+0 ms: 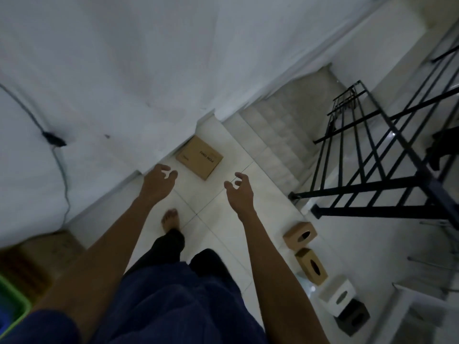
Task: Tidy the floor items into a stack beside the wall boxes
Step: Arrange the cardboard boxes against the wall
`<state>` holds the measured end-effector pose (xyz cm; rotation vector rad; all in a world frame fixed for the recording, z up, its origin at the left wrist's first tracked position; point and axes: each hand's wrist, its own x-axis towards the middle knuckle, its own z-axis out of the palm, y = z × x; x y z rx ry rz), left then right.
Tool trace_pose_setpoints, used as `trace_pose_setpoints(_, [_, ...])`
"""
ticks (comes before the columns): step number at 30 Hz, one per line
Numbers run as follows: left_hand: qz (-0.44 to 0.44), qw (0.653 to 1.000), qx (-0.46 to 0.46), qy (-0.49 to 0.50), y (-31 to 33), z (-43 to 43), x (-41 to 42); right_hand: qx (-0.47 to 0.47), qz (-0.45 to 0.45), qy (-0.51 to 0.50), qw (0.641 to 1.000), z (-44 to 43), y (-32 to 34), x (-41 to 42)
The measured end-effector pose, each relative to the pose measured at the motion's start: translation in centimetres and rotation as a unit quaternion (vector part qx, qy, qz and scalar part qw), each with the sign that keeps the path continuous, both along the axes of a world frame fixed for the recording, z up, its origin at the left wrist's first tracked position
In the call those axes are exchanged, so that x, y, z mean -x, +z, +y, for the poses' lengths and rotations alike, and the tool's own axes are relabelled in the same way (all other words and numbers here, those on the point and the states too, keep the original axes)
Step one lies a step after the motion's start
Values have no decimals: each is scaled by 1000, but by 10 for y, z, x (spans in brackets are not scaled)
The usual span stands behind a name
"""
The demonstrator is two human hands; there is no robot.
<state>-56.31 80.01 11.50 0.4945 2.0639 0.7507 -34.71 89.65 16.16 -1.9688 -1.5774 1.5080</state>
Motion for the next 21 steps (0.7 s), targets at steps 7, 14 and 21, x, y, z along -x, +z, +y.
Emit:
trace_pose_setpoints(7, [-24, 999, 22, 12, -7, 100, -15, 4, -11, 36, 999, 105, -8, -18])
trace_pose_setpoints(14, [-26, 983, 53, 172, -48, 162, -65, 48, -68, 216, 973, 224, -65, -34])
trace_pose_setpoints(21, [-85, 939, 100, 317, -164, 216, -124, 51, -115, 363, 923, 326, -185, -20])
